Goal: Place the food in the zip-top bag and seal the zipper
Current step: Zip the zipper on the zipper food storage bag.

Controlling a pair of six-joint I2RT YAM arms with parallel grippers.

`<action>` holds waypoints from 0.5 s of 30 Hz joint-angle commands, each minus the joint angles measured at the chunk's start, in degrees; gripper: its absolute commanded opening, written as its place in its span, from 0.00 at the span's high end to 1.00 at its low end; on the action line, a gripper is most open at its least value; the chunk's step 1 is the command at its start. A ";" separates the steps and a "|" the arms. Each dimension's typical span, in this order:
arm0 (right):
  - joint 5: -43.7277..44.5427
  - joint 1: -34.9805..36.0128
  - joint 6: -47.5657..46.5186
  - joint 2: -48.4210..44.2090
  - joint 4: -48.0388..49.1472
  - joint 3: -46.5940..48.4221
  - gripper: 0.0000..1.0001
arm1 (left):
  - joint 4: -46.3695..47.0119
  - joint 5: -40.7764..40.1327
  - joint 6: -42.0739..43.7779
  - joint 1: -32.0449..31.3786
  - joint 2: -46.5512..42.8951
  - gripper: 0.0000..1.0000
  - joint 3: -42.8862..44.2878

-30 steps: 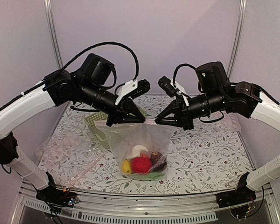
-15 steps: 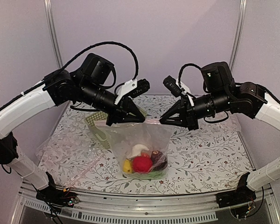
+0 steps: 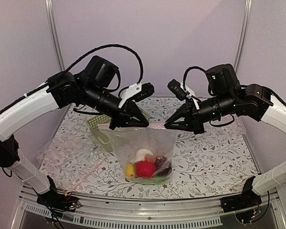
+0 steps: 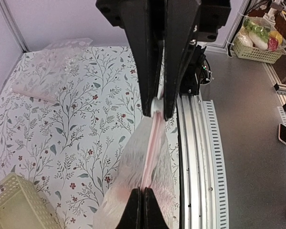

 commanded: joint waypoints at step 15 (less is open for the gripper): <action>2.62 -1.36 4.66 -5.50 0.32 -7.16 0.36 | -8.13 -4.46 -0.03 2.14 1.12 1.00 0.64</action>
